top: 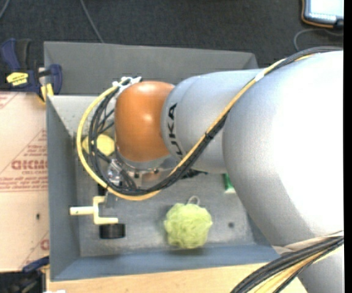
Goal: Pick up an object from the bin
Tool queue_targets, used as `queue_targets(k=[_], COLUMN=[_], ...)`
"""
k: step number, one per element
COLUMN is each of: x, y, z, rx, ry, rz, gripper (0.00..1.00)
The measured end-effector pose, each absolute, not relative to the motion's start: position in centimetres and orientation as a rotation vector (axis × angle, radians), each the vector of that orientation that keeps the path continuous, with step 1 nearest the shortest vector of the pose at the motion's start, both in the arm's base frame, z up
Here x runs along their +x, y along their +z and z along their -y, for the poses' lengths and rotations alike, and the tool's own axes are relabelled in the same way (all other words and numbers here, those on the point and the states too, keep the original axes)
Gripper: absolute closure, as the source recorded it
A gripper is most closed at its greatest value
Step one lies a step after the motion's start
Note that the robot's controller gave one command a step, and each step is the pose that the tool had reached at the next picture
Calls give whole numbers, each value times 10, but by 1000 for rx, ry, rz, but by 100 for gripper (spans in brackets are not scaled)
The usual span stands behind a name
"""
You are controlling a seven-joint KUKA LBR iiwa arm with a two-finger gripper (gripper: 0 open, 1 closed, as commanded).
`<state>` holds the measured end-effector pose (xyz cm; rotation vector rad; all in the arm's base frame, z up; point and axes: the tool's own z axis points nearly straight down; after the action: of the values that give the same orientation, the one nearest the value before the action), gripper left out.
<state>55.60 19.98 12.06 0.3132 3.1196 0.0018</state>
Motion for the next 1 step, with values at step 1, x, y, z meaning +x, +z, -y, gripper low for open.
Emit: queue_targets(k=[1], x=[559], y=[162], z=[-201], rx=[287], ry=[10], rz=[-3115], gripper=[100])
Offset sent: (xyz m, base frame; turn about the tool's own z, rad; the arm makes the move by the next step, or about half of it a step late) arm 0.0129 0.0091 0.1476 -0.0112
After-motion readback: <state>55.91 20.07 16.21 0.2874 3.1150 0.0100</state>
